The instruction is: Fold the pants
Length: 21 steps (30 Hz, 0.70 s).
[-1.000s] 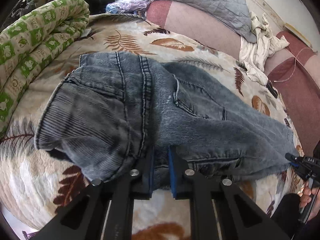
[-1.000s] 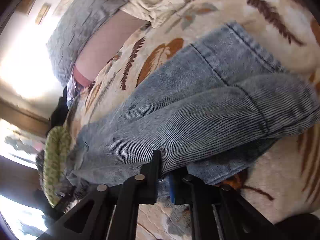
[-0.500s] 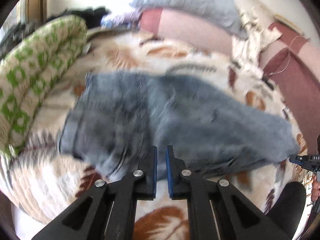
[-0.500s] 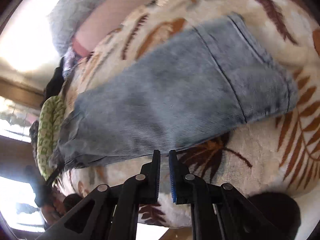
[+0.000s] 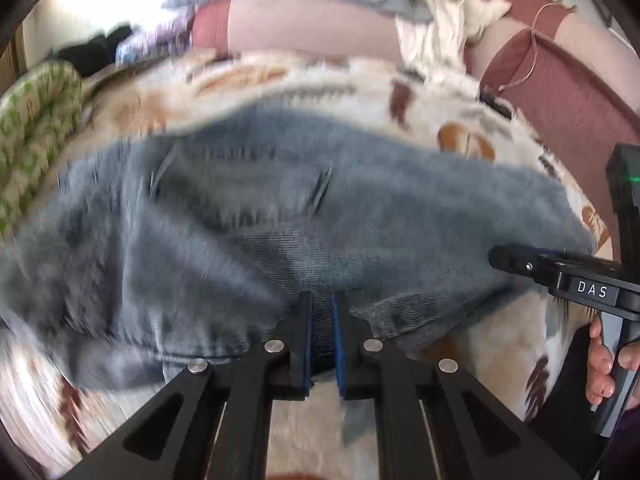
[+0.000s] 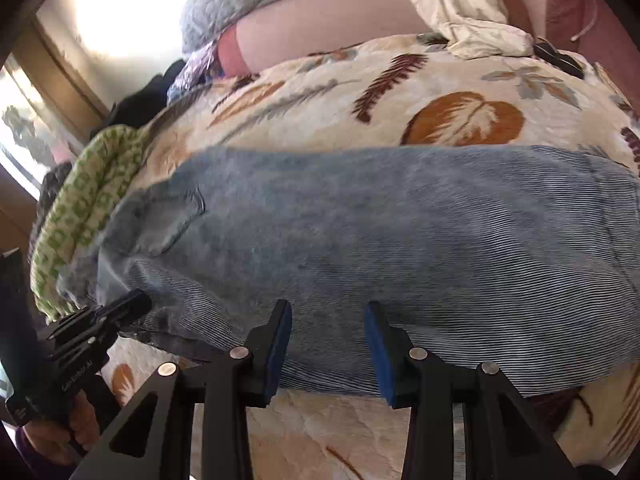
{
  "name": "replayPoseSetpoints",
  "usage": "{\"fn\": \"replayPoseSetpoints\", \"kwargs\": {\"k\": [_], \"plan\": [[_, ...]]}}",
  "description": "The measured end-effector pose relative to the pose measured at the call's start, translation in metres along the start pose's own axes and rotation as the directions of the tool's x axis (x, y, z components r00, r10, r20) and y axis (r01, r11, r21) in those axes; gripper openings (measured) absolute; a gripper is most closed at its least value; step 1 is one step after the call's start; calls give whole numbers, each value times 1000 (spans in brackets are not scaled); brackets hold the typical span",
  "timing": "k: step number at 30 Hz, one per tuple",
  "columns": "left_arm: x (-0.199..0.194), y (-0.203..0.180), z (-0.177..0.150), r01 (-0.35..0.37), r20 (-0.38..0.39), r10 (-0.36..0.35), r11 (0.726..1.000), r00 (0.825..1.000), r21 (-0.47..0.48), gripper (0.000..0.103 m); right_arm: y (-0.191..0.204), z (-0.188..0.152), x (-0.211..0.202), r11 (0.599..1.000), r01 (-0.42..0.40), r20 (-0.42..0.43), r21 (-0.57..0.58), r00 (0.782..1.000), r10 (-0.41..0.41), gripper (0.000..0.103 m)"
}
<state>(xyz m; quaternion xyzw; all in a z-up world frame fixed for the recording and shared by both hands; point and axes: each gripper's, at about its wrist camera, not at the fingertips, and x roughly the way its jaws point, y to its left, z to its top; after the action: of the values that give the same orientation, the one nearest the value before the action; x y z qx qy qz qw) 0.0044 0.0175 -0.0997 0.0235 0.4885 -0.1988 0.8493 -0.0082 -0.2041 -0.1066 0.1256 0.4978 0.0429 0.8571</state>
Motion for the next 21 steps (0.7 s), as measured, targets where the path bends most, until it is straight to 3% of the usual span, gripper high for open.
{"fn": "replayPoseSetpoints", "kwargs": {"k": [4, 9, 11, 17, 20, 21], "plan": [[-3, -2, -16, -1, 14, 1, 999, 1000, 50, 9, 11, -16, 9, 997, 24, 3, -76, 1000, -24, 42], [-3, 1, -9, 13, -20, -13, 1000, 1000, 14, 9, 11, -20, 2, 988, 30, -18, -149, 999, -33, 42], [-10, 5, -5, 22, -11, -22, 1000, 1000, -8, 9, -2, -15, -7, 993, 15, 10, -114, 1000, -14, 42], [-40, 25, 19, -31, 115, 37, 998, 993, -58, 12, -71, 13, -43, 988, 151, 136, 37, 979, -155, 42], [-38, 42, 30, -85, 124, 97, 991, 987, -99, 27, -105, 28, -42, 974, 198, 130, 114, 969, -212, 42], [-35, 48, 32, -117, 118, 130, 987, 984, -113, 28, -117, 33, -39, 969, 203, 124, 142, 967, -221, 42]]}}
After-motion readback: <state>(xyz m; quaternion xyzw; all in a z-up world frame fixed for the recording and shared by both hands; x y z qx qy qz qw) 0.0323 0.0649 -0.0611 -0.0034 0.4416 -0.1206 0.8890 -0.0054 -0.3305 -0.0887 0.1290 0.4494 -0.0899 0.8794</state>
